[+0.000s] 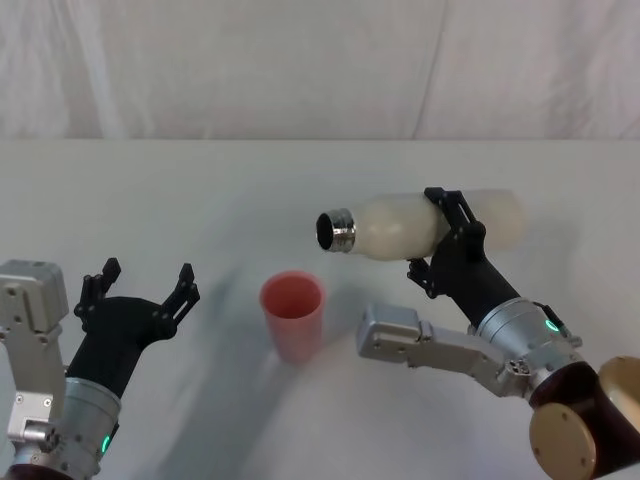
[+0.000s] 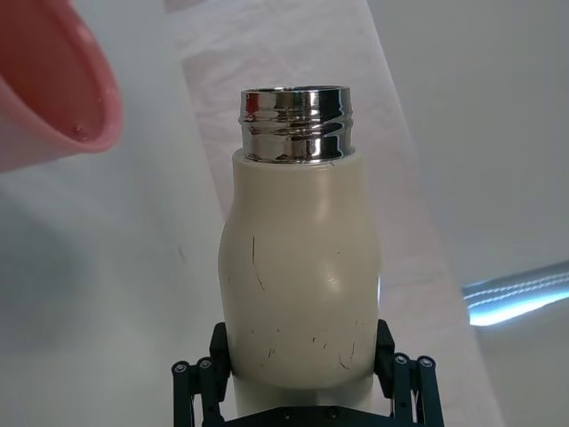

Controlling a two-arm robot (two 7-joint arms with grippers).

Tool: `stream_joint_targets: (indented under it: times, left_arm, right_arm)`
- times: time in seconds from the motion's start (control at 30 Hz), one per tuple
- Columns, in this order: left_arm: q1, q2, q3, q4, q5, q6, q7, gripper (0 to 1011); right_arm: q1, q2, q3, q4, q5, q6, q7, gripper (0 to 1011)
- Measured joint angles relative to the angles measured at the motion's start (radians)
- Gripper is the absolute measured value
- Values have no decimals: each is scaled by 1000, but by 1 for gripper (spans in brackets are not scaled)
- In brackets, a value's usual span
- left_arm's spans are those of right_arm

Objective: Grasp the thermos with one hand and pour water into the cup lid.

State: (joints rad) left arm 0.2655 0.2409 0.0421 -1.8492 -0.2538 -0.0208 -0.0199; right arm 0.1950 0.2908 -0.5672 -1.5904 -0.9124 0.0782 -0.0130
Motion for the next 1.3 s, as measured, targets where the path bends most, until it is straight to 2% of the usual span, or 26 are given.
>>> stream_joint_targets:
  times: [0.57, 0.87, 0.97, 1.3]
  left_arm:
    - [0, 0, 0, 0, 0, 0, 0, 1001]
    - [0, 0, 0, 0, 0, 0, 0, 1001]
    - [0, 0, 0, 0, 0, 0, 0, 1001]
    - [0, 0, 0, 0, 0, 0, 0, 1001]
  right_arm:
    - [-49, -32, 68, -49, 136, -20, 56, 958]
    - [-96, -67, 136, -98, 293, -26, 114, 958]
    - [-113, -82, 165, -112, 374, -33, 144, 957]
    - [-142, -110, 223, -132, 547, -40, 196, 958]
